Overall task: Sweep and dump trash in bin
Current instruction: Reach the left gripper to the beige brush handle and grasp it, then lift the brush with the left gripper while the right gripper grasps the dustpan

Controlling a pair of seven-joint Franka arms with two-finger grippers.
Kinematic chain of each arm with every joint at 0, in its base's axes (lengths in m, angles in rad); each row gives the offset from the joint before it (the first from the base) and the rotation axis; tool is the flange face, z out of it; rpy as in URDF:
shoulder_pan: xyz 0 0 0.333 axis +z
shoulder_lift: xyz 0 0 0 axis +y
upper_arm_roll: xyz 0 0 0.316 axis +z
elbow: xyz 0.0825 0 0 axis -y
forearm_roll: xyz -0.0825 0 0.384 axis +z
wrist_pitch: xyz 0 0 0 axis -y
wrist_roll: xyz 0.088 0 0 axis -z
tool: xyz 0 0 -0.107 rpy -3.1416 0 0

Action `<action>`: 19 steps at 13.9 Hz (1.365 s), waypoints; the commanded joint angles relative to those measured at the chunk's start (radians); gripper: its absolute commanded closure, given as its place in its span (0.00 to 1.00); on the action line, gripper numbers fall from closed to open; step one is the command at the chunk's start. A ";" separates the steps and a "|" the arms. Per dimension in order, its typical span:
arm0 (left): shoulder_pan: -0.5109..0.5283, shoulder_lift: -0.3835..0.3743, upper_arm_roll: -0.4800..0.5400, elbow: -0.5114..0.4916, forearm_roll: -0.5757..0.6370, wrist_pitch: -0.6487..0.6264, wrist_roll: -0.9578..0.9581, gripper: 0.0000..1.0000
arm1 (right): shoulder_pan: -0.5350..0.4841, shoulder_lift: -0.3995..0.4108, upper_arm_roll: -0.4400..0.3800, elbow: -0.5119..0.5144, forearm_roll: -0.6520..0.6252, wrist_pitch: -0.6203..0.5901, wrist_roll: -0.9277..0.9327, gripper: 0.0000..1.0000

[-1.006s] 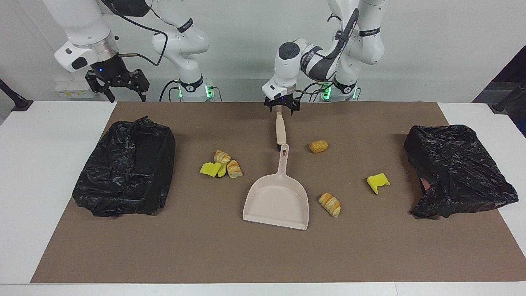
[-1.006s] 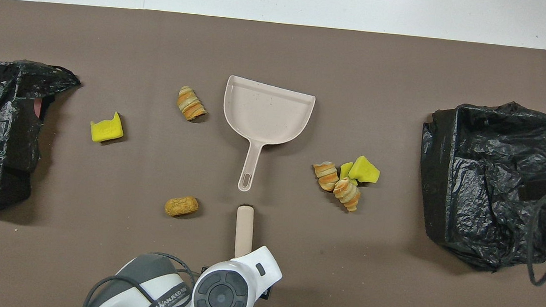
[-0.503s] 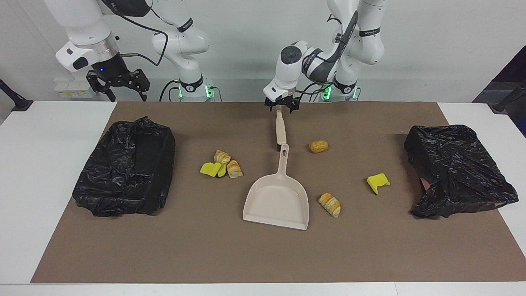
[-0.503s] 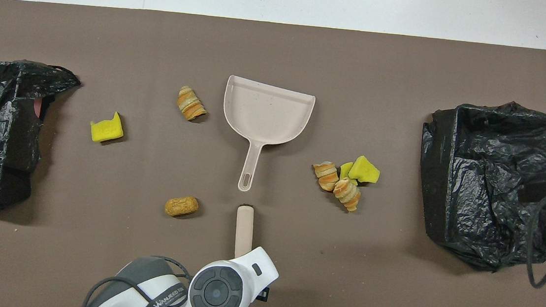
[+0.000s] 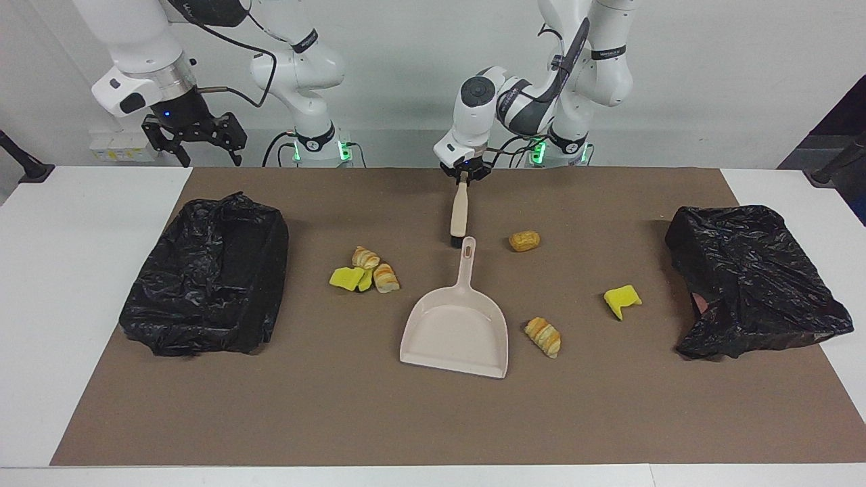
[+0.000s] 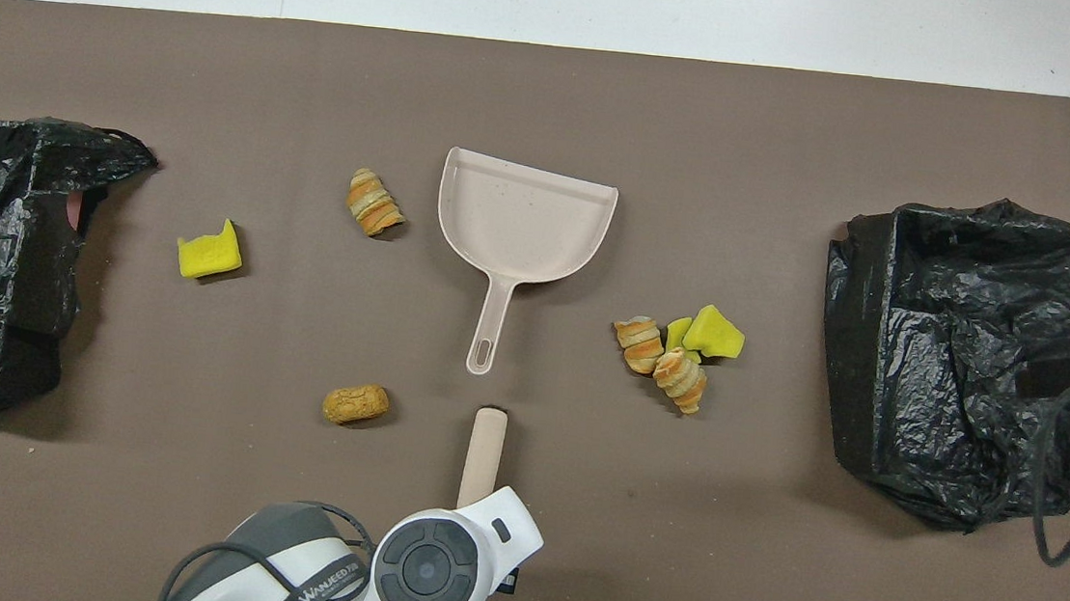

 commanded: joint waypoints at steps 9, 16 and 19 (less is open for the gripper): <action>0.261 -0.069 0.022 0.179 0.078 -0.329 0.009 1.00 | 0.011 0.011 0.155 -0.013 0.016 0.008 0.194 0.00; 0.523 -0.031 0.021 0.251 0.181 -0.309 0.108 1.00 | 0.020 0.209 0.393 0.028 0.085 0.204 0.608 0.00; 0.642 -0.014 0.021 0.243 0.190 -0.251 0.224 1.00 | 0.029 0.367 0.524 0.074 0.059 0.318 0.806 0.00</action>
